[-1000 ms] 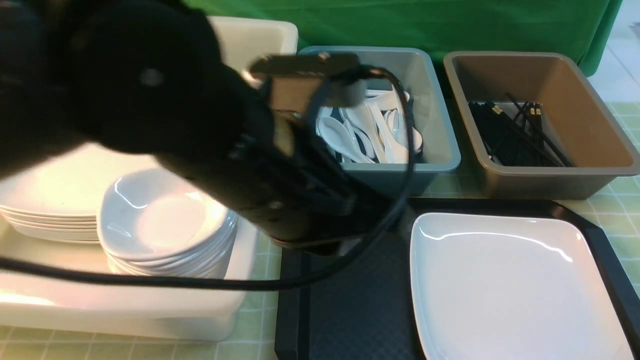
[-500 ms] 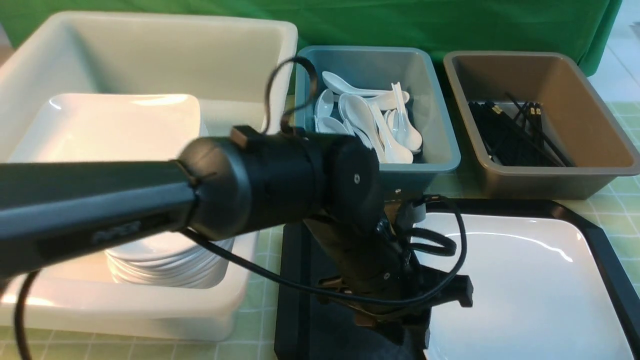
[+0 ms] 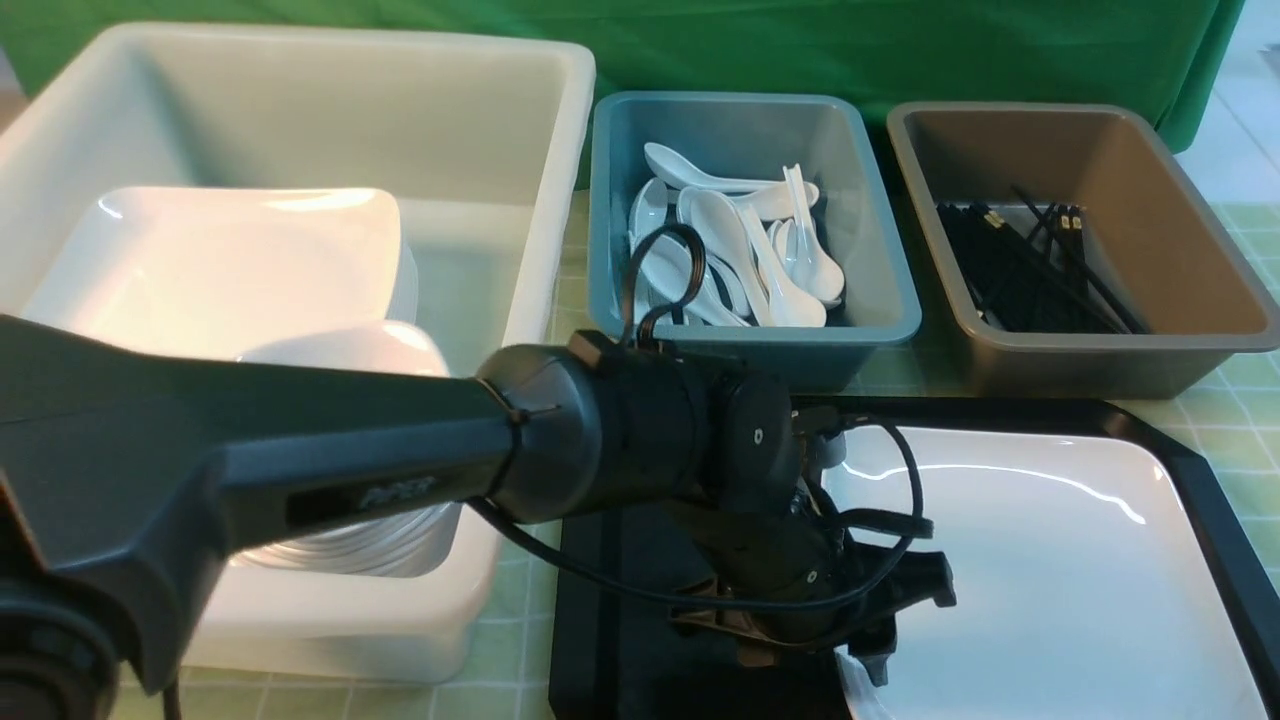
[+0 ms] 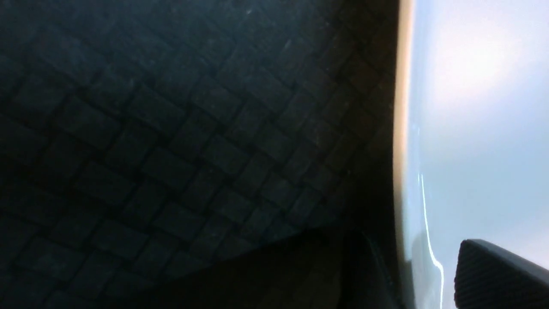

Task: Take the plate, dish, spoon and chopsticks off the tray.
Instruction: Use the left arm to grab a plate from the dinner plate

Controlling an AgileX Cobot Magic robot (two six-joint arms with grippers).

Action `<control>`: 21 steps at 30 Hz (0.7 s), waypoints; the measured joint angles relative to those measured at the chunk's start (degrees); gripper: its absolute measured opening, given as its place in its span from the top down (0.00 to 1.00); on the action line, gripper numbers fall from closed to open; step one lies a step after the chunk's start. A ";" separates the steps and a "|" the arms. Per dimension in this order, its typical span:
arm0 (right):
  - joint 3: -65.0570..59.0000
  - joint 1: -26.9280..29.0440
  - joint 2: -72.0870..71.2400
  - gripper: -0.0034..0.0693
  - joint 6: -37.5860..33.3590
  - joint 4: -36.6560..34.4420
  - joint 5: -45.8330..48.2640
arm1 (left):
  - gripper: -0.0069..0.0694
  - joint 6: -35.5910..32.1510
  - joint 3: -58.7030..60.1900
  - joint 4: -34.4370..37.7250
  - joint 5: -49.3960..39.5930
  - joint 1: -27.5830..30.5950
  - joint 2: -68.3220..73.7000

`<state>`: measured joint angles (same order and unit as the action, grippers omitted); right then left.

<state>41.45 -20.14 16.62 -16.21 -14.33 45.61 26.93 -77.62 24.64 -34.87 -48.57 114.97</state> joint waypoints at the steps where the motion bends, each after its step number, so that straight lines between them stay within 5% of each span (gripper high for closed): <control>1: 0.00 0.00 0.00 0.63 0.00 0.00 -0.03 | 0.54 0.39 0.00 0.19 0.52 0.00 0.22; 16: 0.00 0.00 0.00 0.62 0.05 0.00 -0.15 | 0.54 1.37 0.00 -0.02 5.59 0.00 0.51; 21: 0.00 0.00 0.00 0.62 0.05 0.00 -0.15 | 0.62 1.42 0.00 0.79 5.90 0.00 0.67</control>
<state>41.45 -20.14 16.62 -16.15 -14.33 45.46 28.35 -77.62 25.44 -28.97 -48.57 115.65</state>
